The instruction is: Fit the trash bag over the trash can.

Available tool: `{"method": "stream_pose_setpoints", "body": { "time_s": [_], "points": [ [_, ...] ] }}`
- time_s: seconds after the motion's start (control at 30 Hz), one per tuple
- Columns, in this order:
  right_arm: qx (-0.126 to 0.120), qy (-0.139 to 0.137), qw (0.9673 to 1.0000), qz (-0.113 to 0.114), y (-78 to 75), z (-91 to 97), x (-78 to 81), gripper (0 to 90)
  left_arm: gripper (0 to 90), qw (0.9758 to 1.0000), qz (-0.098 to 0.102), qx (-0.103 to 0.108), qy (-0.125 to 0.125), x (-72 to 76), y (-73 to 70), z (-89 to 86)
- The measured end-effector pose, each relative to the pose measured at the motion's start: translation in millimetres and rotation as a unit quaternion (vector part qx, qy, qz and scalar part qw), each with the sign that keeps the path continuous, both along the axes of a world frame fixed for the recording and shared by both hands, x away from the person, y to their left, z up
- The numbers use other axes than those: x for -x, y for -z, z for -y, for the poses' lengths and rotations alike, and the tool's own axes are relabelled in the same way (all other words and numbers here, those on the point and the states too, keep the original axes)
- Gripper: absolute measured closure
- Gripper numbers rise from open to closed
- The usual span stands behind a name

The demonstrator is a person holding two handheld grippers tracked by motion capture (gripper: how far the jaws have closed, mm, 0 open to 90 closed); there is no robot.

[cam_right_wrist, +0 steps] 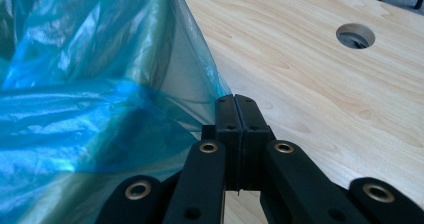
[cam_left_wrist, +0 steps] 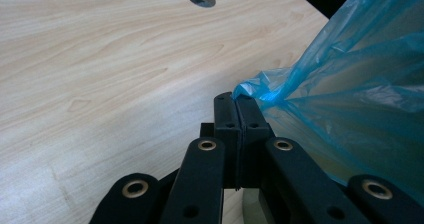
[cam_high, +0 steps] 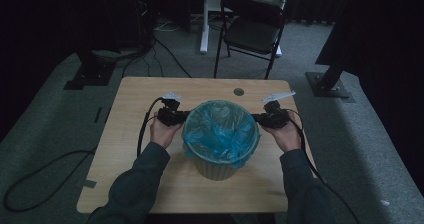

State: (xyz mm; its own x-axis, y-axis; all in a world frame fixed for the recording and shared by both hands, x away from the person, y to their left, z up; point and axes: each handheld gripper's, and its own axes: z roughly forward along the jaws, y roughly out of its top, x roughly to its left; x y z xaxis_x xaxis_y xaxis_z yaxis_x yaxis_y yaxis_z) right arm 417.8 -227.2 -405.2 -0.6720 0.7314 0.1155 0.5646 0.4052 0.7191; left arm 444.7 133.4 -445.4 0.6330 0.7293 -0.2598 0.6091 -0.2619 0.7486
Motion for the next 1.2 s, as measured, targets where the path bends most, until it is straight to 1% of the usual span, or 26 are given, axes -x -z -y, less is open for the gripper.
{"method": "stream_pose_setpoints", "body": {
  "time_s": [0.13, 0.17, 0.23, 0.27, 0.3, 0.33, 0.4, 0.43, 0.47, 0.5, 0.6, 0.63, 0.67, 0.7, 0.8, 0.83, 0.87, 0.93, 0.97, 1.07, 1.13, 1.2],
  "points": [
    [0.003, 0.001, 1.0000, -0.007, 4.2, 0.5, 0.8, 90.0, 89.5, 1.0000, -0.002, 0.004, -0.001, 0.2, 1.7, -1.0],
    [0.003, 0.001, 1.0000, -0.007, 4.6, 0.8, 1.3, 90.0, 88.0, 1.0000, -0.001, 0.006, -0.003, 0.5, 1.1, -2.1],
    [0.003, 0.001, 1.0000, -0.005, 4.5, 1.2, 2.0, 89.5, 81.5, 1.0000, 0.000, 0.007, -0.003, 1.0, 0.1, -3.8],
    [0.004, -0.001, 1.0000, -0.003, 4.0, 1.5, 3.3, 87.1, 81.5, 0.9999, 0.002, 0.012, -0.003, 1.8, -1.4, -6.4],
    [0.004, -0.003, 1.0000, 0.001, 2.9, 1.8, 5.5, 81.8, 78.9, 0.9999, 0.002, 0.012, -0.003, 1.8, -1.4, -6.4],
    [0.007, 0.000, 0.9999, 0.010, 1.3, 2.4, 8.5, 74.9, 75.0, 0.9998, 0.009, 0.018, 0.000, 4.3, -6.3, -14.0],
    [0.008, -0.003, 0.9997, 0.021, -1.8, 3.8, 13.0, 70.4, 69.4, 0.9997, 0.016, 0.021, -0.002, 6.0, -9.6, -19.4],
    [0.008, -0.003, 0.9997, 0.021, -1.8, 3.8, 13.0, 70.4, 67.3, 0.9997, 0.016, 0.021, -0.002, 6.0, -9.6, -19.4],
    [0.007, -0.004, 0.9997, 0.024, -2.8, 4.3, 14.8, 68.3, 67.3, 0.9993, 0.024, 0.026, -0.007, 8.7, -13.5, -25.1],
    [0.007, -0.004, 0.9995, 0.031, -5.5, 5.5, 19.5, 64.7, 64.3, 0.9993, 0.026, 0.026, -0.007, 9.3, -14.7, -26.8],
    [0.007, -0.004, 0.9992, 0.040, -8.4, 7.7, 26.0, 60.6, 61.1, 0.9989, 0.037, 0.028, -0.007, 14.2, -21.8, -34.3],
    [0.007, -0.004, 0.9992, 0.040, -8.4, 7.7, 26.0, 60.6, 60.2, 0.9989, 0.037, 0.028, -0.007, 14.2, -21.8, -34.3],
    [0.005, -0.004, 0.9990, 0.043, -9.1, 8.7, 28.4, 59.7, 60.2, 0.9984, 0.048, 0.026, -0.009, 18.3, -27.4, -38.6],
    [0.003, -0.002, 0.9987, 0.051, -10.4, 11.7, 33.8, 58.4, 58.8, 0.9982, 0.053, 0.027, -0.008, 19.9, -29.9, -40.7],
    [0.001, 0.000, 0.9986, 0.054, -10.8, 16.5, 40.0, 57.3, 57.6, 0.9972, 0.068, 0.030, -0.012, 25.8, -39.4, -45.6],
    [0.001, 0.000, 0.9986, 0.054, -10.8, 16.5, 40.0, 57.3, 57.0, 0.9972, 0.068, 0.030, -0.012, 25.8, -39.4, -45.6],
    [0.000, 0.000, 0.9984, 0.056, -10.2, 18.7, 43.4, 56.6, 56.5, 0.9962, 0.079, 0.032, -0.014, 29.4, -45.9, -49.0],
    [-0.001, 0.000, 0.9985, 0.055, -10.0, 19.7, 45.2, 56.6, 56.2, 0.9962, 0.079, 0.032, -0.014, 29.4, -45.9, -49.0],
    [-0.002, -0.001, 0.9984, 0.057, -9.2, 21.1, 47.8, 55.9, 55.4, 0.9949, 0.091, 0.041, -0.015, 34.7, -54.7, -52.2],
    [-0.003, -0.003, 0.9983, 0.058, -7.6, 22.4, 51.0, 55.7, 55.7, 0.9936, 0.103, 0.045, -0.002, 41.1, -64.3, -50.9],
    [-0.003, -0.003, 0.9984, 0.057, -6.6, 22.8, 52.1, 55.5, 56.7, 0.9928, 0.110, 0.045, 0.018, 46.4, -72.0, -46.5],
    [-0.005, -0.004, 0.9983, 0.058, -5.5, 23.5, 53.2, 55.5, 57.1, 0.9911, 0.120, 0.043, 0.038, 52.0, -79.9, -39.2]
  ]
}}
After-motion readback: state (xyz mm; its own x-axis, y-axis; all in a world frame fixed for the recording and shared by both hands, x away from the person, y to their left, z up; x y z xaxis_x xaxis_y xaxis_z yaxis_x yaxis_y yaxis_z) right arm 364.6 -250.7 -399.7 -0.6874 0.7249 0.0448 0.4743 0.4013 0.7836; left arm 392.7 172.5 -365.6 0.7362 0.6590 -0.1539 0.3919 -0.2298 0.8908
